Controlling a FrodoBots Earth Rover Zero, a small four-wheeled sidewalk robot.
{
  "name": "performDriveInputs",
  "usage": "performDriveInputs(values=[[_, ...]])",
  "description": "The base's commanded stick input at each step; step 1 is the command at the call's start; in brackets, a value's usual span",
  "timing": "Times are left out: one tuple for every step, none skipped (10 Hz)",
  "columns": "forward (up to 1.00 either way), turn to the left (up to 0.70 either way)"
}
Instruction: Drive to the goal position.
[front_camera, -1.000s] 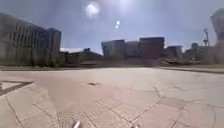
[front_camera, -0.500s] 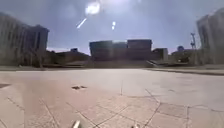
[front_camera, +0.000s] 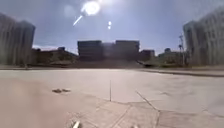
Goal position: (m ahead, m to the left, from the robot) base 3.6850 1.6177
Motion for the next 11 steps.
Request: performDriveInputs(values=[[0.85, 0.06], [0.85, 0.06], [0.85, 0.06], [0.85, 0.06], [0.85, 0.06], [0.85, 0.06], [0.85, 0.06], [0.85, 0.06], [0.85, 0.06], [0.85, 0.06], [0.85, 0.06]])
